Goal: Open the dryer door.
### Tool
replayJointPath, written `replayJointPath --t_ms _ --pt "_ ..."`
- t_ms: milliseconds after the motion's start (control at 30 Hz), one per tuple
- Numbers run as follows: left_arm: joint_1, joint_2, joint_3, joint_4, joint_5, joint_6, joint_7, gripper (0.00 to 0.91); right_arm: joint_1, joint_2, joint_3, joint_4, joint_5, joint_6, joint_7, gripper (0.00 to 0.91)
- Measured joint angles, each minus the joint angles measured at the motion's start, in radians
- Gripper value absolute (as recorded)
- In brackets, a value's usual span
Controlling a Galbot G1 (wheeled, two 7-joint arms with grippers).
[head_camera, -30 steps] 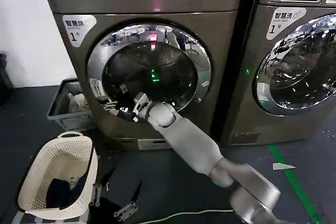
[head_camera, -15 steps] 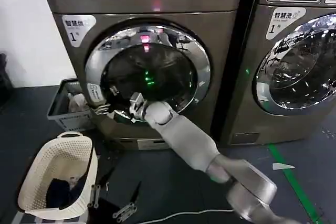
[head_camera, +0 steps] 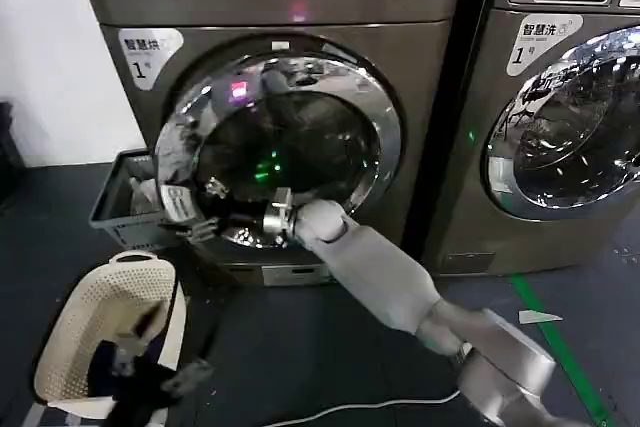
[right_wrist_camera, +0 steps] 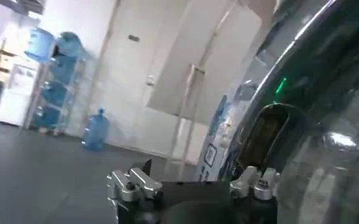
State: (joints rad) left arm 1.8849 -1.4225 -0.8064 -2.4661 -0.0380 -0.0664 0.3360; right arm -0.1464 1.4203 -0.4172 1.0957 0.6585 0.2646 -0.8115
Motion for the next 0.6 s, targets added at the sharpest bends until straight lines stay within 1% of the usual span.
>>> replayJointPath --t_ms 133,200,367,500,600 --pt "-0.025 0.005 -0.113 0.011 -0.037 -0.004 0.041 0.907 -0.004 -0.025 0.006 0.024 0.034 0.017 -0.09 0.907" --pt "-0.037 0.011 -0.168 0.022 -0.078 -0.008 0.056 0.907 -0.006 -0.038 0.006 0.035 0.052 0.028 -0.135 0.907" --pt "-0.071 0.032 -0.299 0.064 -0.188 -0.016 0.1 0.907 -0.022 -0.074 0.008 0.079 0.109 0.025 -0.231 0.907" --pt "-0.102 0.053 -0.386 0.102 -0.228 -0.008 0.113 0.907 -0.041 -0.107 0.017 0.121 0.135 0.016 -0.3 0.907" --pt "-0.116 0.068 -0.42 0.13 -0.23 -0.008 0.113 0.907 -0.055 -0.135 0.029 0.153 0.144 0.01 -0.359 0.907"
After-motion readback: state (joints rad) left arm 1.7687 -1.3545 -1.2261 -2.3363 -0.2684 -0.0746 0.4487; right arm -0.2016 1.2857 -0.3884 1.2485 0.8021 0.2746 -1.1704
